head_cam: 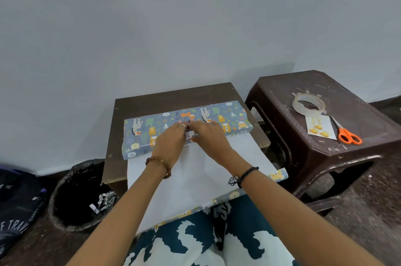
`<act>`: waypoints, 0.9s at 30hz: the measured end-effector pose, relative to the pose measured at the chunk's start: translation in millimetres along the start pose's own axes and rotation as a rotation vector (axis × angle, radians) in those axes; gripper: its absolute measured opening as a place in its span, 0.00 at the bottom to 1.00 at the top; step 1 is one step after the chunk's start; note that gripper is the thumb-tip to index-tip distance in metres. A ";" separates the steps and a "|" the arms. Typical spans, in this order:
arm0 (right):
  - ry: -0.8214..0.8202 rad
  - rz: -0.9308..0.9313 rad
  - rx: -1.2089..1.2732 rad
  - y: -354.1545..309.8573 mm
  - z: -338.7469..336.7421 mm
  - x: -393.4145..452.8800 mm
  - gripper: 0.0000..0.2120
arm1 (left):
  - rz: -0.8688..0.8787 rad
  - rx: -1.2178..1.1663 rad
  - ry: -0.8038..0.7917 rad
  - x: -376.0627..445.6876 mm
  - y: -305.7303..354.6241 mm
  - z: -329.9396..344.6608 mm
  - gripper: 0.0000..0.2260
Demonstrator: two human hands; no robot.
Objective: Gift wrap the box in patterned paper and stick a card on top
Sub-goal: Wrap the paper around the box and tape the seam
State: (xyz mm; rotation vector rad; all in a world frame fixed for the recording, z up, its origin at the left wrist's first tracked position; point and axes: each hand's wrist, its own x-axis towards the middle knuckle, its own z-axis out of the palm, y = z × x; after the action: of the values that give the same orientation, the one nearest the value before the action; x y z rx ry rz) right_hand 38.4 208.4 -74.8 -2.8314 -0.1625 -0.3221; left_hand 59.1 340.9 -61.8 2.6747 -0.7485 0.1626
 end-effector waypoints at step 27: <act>-0.020 0.891 -0.690 201.7 -91.5 -3.7 0.20 | 0.055 0.412 -0.414 52.1 24.7 -21.4 0.21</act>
State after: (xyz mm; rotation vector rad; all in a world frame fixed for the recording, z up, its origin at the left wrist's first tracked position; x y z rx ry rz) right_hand 44.9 -11.0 -44.4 -3.1477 1.4032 -0.1498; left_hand 90.4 304.1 -23.7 3.1271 -1.0043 -0.2627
